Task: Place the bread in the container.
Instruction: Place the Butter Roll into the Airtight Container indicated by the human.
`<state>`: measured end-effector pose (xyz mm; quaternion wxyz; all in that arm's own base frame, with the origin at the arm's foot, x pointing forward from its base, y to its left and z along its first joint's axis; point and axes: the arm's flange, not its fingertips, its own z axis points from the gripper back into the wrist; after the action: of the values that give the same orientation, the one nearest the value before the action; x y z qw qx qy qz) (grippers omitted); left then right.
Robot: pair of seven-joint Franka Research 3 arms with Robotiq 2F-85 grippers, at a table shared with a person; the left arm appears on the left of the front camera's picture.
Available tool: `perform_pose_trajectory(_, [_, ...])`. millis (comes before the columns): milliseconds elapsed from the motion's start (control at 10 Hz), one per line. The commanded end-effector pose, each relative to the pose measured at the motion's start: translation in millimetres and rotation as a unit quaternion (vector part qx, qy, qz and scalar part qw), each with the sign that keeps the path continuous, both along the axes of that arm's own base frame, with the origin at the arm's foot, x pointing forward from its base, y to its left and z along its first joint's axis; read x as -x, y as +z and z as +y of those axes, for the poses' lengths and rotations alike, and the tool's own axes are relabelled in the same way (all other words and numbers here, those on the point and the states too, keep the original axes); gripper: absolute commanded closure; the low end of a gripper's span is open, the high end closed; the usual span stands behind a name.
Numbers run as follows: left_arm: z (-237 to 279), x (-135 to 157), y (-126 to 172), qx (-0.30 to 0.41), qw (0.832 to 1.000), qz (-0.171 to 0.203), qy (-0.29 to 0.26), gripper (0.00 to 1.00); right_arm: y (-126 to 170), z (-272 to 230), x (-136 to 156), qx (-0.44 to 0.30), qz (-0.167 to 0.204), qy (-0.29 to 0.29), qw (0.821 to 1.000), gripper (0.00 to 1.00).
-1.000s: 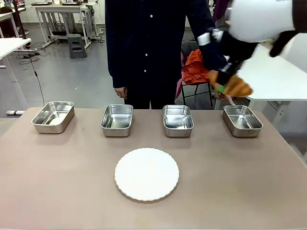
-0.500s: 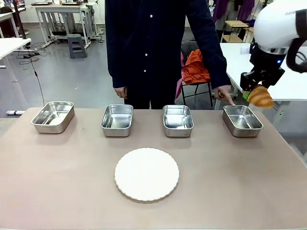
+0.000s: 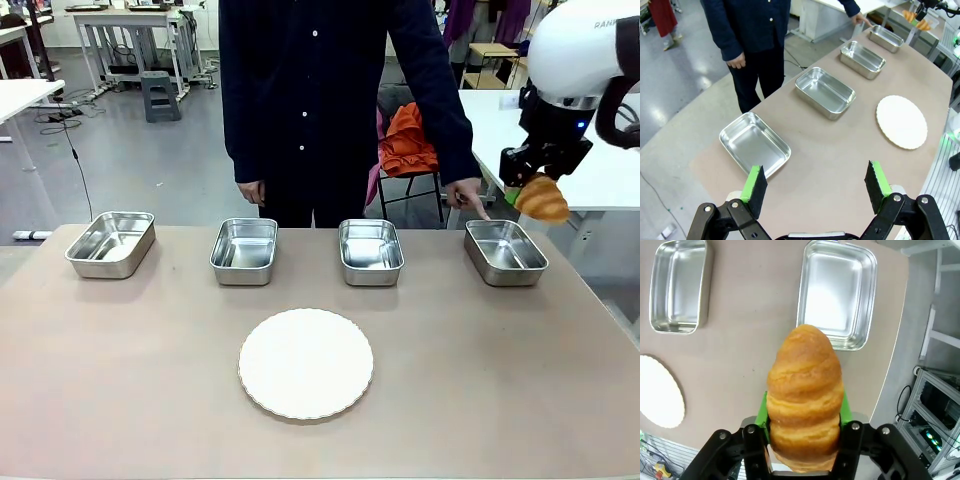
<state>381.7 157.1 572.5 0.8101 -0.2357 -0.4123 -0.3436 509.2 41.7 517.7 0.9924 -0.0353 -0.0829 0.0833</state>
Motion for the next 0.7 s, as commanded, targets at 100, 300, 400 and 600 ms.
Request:
perform_pose_trajectory(100, [-1.3,1.1,0.8,0.002,1.000,-0.003,-0.001,0.00,-24.6,-27.1,-39.4,-0.031,-0.005,-0.037,0.999,0.45])
perform_pose_trajectory(300, [-1.3,1.1,0.8,0.002,1.000,-0.003,-0.001,0.00,-52.7,-41.9,-61.7,-0.035,-0.004,-0.047,0.998,0.45])
perform_pose_trajectory(400, [-1.3,1.1,0.8,0.002,1.000,-0.003,-0.001,0.00,-67.4,-48.4,-73.2,-0.045,-0.008,-0.048,0.998,0.45])
perform_pose_trajectory(600, [-1.3,1.1,0.8,0.002,1.000,-0.003,-0.001,0.00,-100.1,-55.3,-85.8,-0.055,-0.008,-0.045,0.997,0.45])
